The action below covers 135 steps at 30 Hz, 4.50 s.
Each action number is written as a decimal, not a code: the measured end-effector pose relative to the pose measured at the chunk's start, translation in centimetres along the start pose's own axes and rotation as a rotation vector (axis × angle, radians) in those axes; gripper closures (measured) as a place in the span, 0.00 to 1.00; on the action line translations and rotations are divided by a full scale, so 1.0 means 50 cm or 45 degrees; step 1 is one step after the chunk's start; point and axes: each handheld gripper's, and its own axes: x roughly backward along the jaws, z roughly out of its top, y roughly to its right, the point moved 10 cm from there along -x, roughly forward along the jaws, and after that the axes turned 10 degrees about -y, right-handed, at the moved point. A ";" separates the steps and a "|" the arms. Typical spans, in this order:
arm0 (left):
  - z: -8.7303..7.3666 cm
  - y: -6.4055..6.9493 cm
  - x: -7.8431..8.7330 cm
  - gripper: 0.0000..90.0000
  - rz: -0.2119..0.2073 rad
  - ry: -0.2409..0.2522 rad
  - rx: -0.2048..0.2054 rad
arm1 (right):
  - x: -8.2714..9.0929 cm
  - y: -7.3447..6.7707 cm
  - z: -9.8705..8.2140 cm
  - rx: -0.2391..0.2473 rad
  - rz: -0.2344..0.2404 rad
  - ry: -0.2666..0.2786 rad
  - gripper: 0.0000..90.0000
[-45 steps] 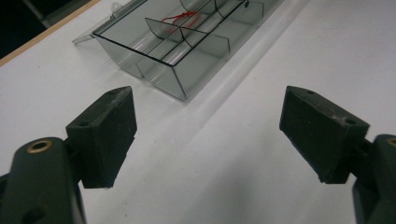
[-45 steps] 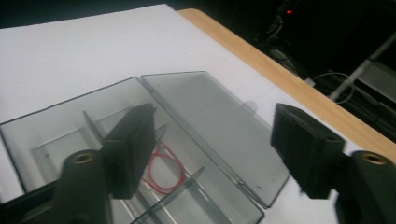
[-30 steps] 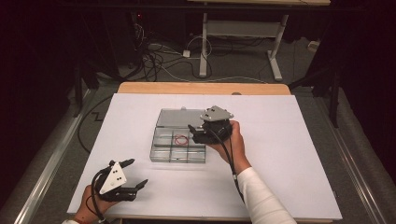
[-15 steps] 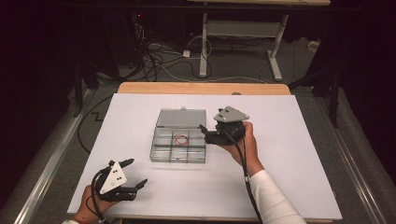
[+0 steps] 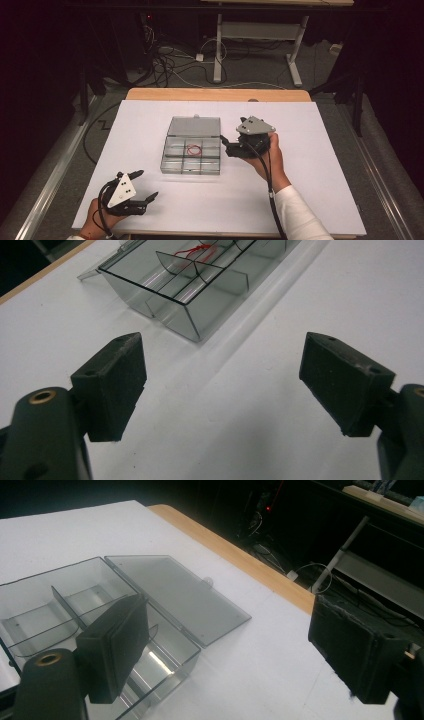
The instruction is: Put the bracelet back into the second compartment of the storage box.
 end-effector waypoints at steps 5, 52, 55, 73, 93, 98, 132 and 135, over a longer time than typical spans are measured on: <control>0.001 0.001 -0.001 0.20 0.001 -0.004 -0.005 | 0.017 0.012 -0.005 -0.011 -0.010 0.010 0.19; 0.004 0.004 -0.002 0.20 0.013 -0.005 -0.017 | 0.143 0.034 -0.143 0.058 -0.053 0.006 0.19; 0.004 0.005 -0.002 0.20 0.012 -0.007 -0.019 | 0.148 0.032 -0.157 0.060 -0.054 0.003 0.18; 0.002 0.005 -0.002 0.20 0.019 -0.012 -0.033 | 0.203 0.043 -0.228 0.037 -0.071 0.071 0.18; 0.003 0.003 -0.005 0.20 0.024 -0.015 -0.034 | 0.230 0.058 -0.325 -0.007 -0.102 0.036 0.18; 0.004 0.001 -0.004 0.20 0.024 -0.011 -0.030 | 0.233 0.061 -0.352 -0.032 -0.108 0.022 0.19; -0.003 0.004 -0.001 0.20 0.039 -0.028 -0.032 | 0.238 0.041 -0.392 -0.039 -0.085 0.012 0.19; -0.003 0.004 0.001 0.20 0.040 -0.025 -0.027 | 0.240 0.040 -0.391 -0.031 -0.087 0.016 0.19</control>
